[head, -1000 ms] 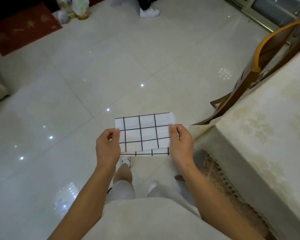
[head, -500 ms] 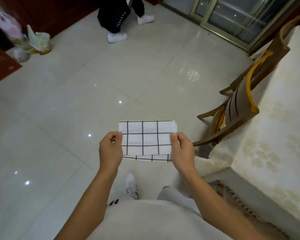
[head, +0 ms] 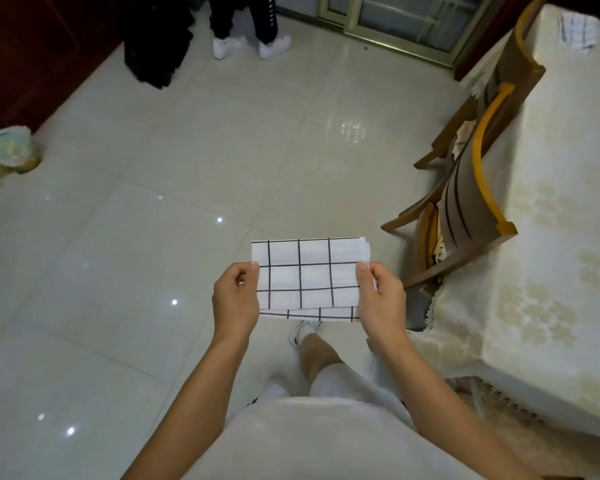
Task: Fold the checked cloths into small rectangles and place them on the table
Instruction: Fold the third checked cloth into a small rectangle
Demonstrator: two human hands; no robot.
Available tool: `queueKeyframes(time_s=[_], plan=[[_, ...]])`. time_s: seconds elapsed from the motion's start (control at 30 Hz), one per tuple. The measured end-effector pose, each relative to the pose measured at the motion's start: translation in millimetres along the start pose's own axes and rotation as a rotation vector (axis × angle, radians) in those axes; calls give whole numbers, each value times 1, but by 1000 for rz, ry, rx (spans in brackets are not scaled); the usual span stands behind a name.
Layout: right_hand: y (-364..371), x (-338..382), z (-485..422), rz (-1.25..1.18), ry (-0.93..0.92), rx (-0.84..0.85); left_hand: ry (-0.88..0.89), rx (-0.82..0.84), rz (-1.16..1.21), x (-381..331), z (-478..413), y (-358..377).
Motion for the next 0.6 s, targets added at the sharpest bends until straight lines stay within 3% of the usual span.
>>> queueKeyframes(time_s=[0.6], plan=[[-32, 50, -284, -129, 94, -175, 118, 183, -127, -223, -198, 155]])
Point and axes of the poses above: each hand's wrist, its own z-axis away from the middle knuckle, its own y-axis out of the palm, x = y × z, the point moved 1 cm from there along -z, towards the middle knuckle, and after that the axes turned 13 degrees about -z, right-handed, at the moved point
